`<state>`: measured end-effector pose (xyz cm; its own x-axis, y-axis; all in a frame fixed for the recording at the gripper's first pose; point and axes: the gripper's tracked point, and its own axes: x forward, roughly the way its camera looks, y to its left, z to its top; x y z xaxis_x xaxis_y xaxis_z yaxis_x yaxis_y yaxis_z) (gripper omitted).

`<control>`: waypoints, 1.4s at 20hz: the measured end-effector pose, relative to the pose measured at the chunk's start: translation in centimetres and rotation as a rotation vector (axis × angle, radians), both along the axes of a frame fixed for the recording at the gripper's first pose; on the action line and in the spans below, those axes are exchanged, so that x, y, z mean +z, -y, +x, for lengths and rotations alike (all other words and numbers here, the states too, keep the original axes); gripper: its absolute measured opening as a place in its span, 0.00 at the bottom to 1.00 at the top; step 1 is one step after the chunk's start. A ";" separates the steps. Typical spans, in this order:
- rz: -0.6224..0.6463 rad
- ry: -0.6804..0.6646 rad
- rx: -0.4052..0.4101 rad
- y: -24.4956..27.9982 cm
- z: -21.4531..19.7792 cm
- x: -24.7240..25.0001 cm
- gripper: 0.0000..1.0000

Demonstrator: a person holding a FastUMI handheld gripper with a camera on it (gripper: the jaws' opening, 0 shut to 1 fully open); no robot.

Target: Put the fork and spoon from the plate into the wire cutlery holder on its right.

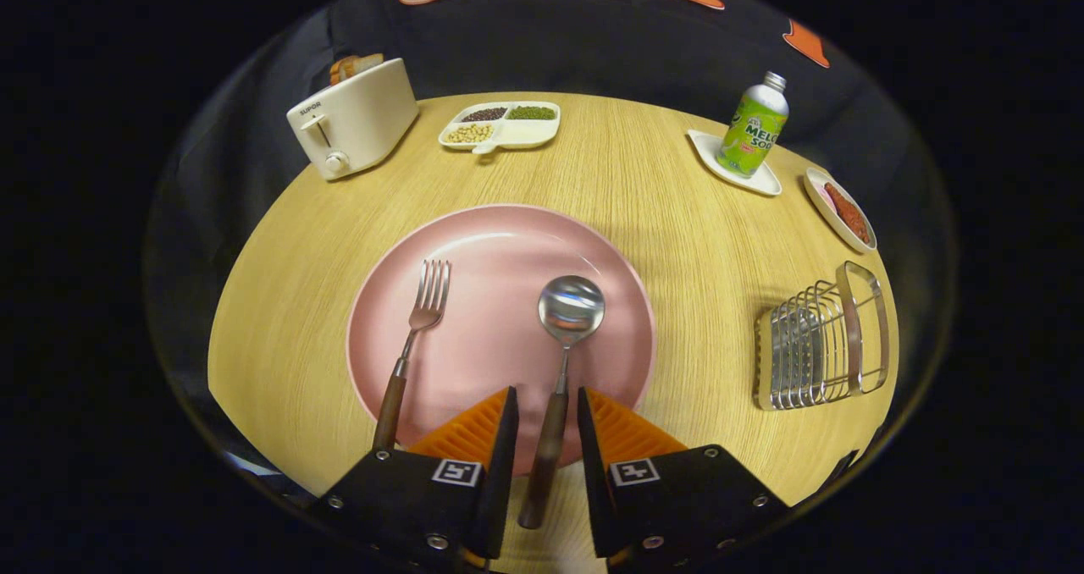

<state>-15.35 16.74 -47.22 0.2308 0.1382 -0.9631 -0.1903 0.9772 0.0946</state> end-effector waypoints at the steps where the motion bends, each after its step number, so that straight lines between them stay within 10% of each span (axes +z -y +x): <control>1: -0.019 -0.011 -0.004 0.3 0.0 -0.2 0.32; 7: -0.073 -0.051 -0.065 0.7 0.0 -0.1 0.08; 20: -0.039 0.158 -0.277 5.0 2.4 9.9 0.06; 28: -0.081 0.227 -0.265 13.7 4.1 15.3 0.06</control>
<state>-11.26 3.03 -31.87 0.4578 -0.0300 -0.8885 0.0633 0.9980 -0.0011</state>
